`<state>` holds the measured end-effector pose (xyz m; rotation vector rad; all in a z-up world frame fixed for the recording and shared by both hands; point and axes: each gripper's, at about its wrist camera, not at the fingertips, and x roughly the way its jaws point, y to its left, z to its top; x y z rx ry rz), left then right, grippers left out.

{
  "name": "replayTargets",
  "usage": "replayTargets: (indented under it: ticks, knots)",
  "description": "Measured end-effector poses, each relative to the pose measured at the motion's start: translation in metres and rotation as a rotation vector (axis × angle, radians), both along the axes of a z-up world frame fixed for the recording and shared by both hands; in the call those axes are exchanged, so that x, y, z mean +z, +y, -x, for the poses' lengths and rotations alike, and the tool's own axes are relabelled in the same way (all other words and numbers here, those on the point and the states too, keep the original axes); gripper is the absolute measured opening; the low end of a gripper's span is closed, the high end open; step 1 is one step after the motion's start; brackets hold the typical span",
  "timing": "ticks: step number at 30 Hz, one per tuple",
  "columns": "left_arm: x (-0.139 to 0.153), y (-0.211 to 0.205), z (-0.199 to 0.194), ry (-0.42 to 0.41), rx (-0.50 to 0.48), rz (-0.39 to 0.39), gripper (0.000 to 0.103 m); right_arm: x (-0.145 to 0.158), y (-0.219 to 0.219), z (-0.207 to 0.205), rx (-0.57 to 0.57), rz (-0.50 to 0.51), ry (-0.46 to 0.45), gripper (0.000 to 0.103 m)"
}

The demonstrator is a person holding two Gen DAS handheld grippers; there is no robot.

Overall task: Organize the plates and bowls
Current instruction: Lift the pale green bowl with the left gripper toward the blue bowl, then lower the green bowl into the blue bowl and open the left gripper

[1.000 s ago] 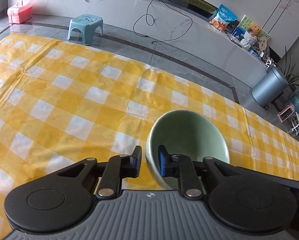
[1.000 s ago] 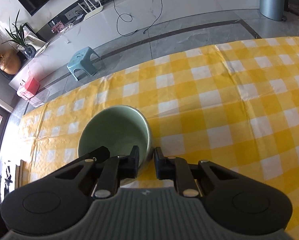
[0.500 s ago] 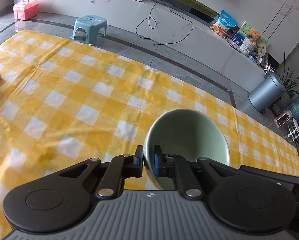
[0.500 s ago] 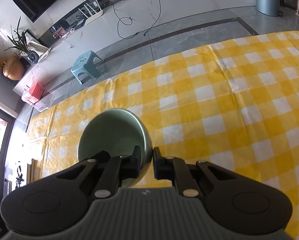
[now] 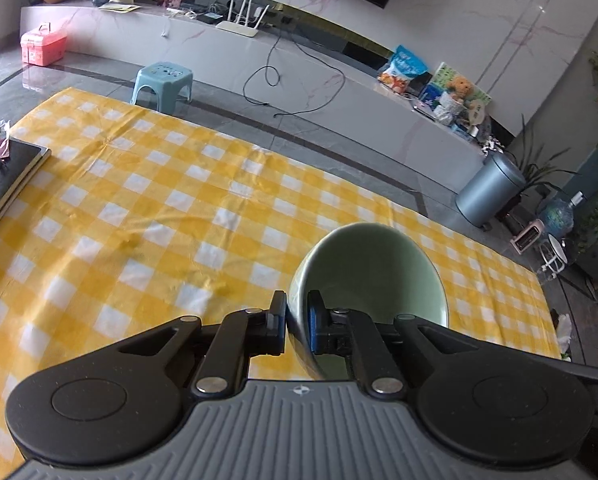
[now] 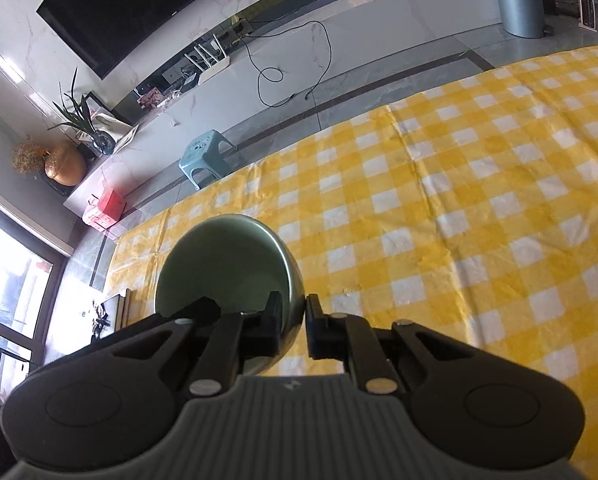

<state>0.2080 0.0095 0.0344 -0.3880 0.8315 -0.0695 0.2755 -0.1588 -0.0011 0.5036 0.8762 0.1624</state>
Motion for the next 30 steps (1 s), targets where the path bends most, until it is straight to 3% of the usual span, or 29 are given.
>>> replayTargets:
  ticks: [14, 30]
  knots:
    - [0.016, -0.023, 0.092, -0.032, -0.052, 0.015, 0.011, 0.023, -0.035, 0.120, -0.043, -0.025, -0.074, 0.008]
    - [-0.010, -0.056, 0.137, 0.044, -0.157, -0.039, 0.012, 0.001, -0.070, 0.177, -0.066, -0.004, -0.044, 0.008]
